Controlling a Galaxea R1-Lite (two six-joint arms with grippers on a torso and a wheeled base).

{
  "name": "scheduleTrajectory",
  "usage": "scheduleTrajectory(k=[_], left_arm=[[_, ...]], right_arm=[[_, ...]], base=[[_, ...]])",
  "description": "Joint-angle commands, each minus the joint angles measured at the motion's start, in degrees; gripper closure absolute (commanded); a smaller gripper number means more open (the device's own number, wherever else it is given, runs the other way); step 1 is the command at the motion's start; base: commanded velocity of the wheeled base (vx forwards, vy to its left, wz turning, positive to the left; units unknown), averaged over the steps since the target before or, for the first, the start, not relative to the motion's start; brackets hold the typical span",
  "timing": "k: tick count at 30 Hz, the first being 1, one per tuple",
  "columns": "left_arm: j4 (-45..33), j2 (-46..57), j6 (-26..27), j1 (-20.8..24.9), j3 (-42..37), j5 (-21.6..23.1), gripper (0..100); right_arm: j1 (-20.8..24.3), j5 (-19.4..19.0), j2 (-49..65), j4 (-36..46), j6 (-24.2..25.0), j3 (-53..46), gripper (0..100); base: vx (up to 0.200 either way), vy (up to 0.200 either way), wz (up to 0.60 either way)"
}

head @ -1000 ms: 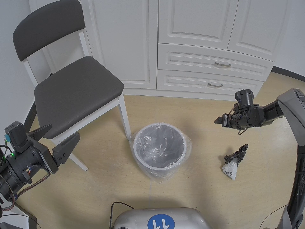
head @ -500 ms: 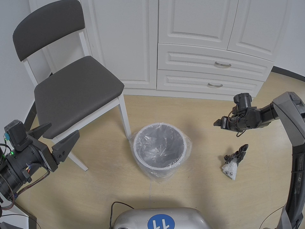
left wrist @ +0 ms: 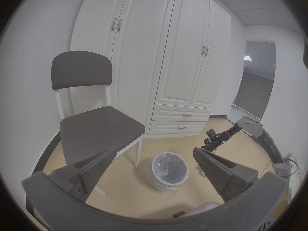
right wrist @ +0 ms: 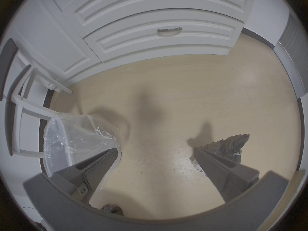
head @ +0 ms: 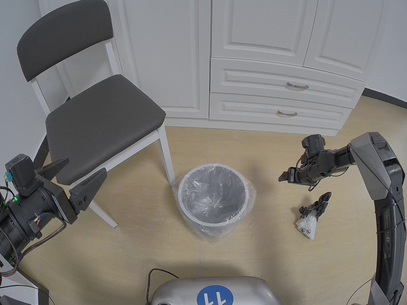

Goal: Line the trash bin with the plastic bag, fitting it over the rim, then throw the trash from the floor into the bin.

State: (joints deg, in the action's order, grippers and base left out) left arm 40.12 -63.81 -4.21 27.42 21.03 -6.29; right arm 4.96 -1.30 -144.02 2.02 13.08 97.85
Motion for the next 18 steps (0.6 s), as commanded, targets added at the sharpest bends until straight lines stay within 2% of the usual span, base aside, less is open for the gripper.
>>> scheduleTrajectory(k=[1, 8, 12, 14, 18], left_arm=[[-0.4, 0.2, 0.0, -0.3, 0.4, 0.0, 0], [-0.5, -0.6, 0.0, -0.3, 0.2, 0.1, 0], [-0.5, -0.8, 0.0, -0.3, 0.2, 0.2, 0], [-0.5, -1.1, -0.1, -0.3, 0.2, 0.2, 0], [-0.5, -2.0, -0.2, -0.3, 0.0, 0.2, 0]], right_arm=[[-0.4, 1.6, -8.6, 4.0, -0.8, 8.8, 0], [-5.0, 4.8, -8.6, 8.8, -1.4, 13.6, 0], [-8.1, 11.1, -8.7, 9.4, -6.3, 13.9, 0], [-9.5, 12.3, -8.6, 9.5, -8.2, 13.5, 0], [-12.6, 10.4, -7.6, 10.5, -9.7, 12.7, 0]], base=[[0.000, 0.000, 0.00], [0.000, 0.000, 0.00], [0.000, 0.000, 0.00], [0.000, 0.000, 0.00], [0.000, 0.000, 0.00]])
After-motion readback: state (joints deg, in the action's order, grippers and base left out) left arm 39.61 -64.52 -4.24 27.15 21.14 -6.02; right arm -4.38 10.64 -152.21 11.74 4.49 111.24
